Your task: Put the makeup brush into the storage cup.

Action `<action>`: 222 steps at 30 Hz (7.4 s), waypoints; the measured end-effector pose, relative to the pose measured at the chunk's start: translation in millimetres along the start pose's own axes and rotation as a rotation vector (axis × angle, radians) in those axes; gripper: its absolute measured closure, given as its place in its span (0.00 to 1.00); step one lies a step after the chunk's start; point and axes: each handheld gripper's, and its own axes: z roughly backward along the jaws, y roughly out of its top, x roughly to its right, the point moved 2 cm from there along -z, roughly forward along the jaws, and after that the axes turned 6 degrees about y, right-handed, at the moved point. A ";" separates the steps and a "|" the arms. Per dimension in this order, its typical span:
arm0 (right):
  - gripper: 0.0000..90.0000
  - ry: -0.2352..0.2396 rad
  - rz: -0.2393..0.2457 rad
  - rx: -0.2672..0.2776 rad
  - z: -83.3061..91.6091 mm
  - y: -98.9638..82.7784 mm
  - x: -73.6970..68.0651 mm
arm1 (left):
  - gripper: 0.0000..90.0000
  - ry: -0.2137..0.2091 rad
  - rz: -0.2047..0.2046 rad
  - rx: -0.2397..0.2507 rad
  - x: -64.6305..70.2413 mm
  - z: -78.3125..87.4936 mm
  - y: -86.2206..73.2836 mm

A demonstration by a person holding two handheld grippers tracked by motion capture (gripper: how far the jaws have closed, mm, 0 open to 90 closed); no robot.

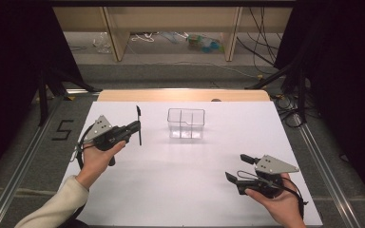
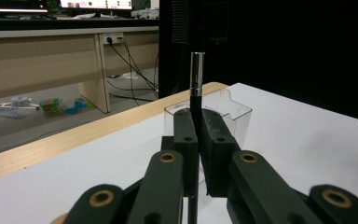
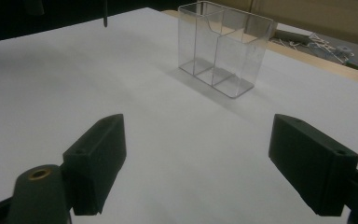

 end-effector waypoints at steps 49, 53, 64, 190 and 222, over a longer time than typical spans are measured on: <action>0.22 0.004 0.002 -0.003 1.2 0.2 0.1 | 0.95 -0.015 -0.039 0.102 27.3 -36.0 41.4; 0.22 0.003 0.006 -0.004 1.2 0.0 0.4 | 0.95 -0.019 -0.037 0.110 28.1 -38.1 43.7; 0.22 0.004 0.005 -0.004 1.2 0.0 0.3 | 0.95 -0.030 -0.041 0.124 31.8 -44.6 47.6; 0.22 0.015 -0.002 -0.007 1.6 -0.6 0.8 | 0.95 -0.067 -0.055 0.118 43.1 -94.3 57.5; 0.22 0.017 -0.003 -0.006 1.7 -0.7 0.9 | 0.95 -0.056 -0.053 0.117 39.3 -105.0 56.6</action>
